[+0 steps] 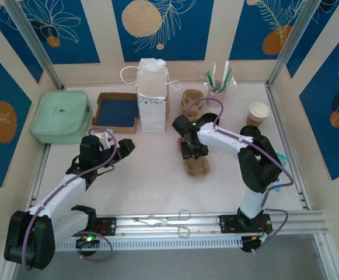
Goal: Pack the takeout coffee
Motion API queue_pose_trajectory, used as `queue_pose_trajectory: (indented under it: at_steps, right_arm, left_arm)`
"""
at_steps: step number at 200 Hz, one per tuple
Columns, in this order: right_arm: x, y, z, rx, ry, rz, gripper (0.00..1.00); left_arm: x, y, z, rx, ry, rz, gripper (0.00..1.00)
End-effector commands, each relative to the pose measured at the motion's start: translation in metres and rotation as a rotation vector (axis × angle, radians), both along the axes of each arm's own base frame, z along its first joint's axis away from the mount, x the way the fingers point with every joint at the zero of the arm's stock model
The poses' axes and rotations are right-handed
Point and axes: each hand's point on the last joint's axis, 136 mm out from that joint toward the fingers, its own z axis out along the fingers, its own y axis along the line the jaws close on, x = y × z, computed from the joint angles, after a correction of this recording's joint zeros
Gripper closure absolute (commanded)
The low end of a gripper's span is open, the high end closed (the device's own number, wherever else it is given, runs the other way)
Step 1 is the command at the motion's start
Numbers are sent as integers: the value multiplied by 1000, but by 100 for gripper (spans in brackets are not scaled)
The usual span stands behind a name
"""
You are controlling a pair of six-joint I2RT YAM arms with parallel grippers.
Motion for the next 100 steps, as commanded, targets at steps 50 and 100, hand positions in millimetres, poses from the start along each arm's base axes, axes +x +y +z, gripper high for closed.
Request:
queue_pose_trajectory:
  at_steps: [50, 100]
  right_arm:
    - [6, 7, -2, 28, 4, 6, 46]
    - [5, 5, -9, 38, 17, -6, 48]
  left_arm:
    - [5, 1, 4, -3, -15, -3, 15]
    - [4, 1, 3, 1, -13, -4, 15]
